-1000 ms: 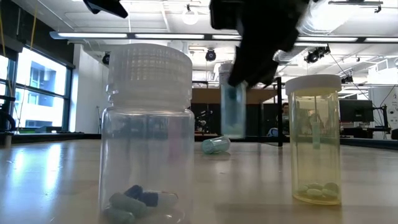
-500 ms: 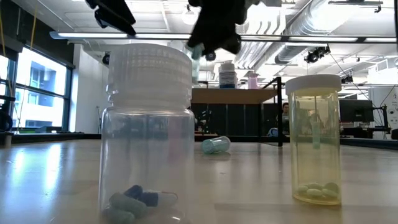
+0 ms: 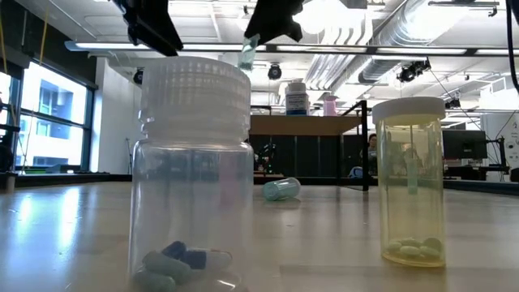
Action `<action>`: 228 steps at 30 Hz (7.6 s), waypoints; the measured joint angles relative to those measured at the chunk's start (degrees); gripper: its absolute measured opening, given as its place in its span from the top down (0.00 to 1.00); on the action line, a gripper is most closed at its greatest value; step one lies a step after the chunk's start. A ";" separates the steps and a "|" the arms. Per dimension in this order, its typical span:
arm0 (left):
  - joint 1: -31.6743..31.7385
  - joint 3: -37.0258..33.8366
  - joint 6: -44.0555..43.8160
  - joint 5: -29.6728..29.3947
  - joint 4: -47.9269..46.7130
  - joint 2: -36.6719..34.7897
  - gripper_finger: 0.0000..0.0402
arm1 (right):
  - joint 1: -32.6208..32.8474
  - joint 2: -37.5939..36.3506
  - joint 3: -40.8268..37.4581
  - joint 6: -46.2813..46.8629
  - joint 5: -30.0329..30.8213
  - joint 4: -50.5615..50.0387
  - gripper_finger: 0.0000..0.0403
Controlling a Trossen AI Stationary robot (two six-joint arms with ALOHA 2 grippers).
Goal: Pick and place medicine bottles onto shelf by color
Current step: Put the bottom blue pill bottle on the shelf, then put the pink pill bottle on the shelf
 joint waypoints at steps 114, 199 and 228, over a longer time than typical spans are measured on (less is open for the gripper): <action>9.89 0.02 2.99 -4.59 15.91 6.43 0.39 | -28.93 10.84 7.01 -6.53 -9.88 -7.00 0.63; -24.77 0.07 -0.68 -0.50 28.64 34.55 0.39 | -11.51 -6.64 7.02 5.92 -2.67 -16.94 0.63; -25.49 0.07 -5.64 2.03 31.56 42.40 0.52 | -11.51 -6.64 7.02 6.38 -2.67 -17.11 0.63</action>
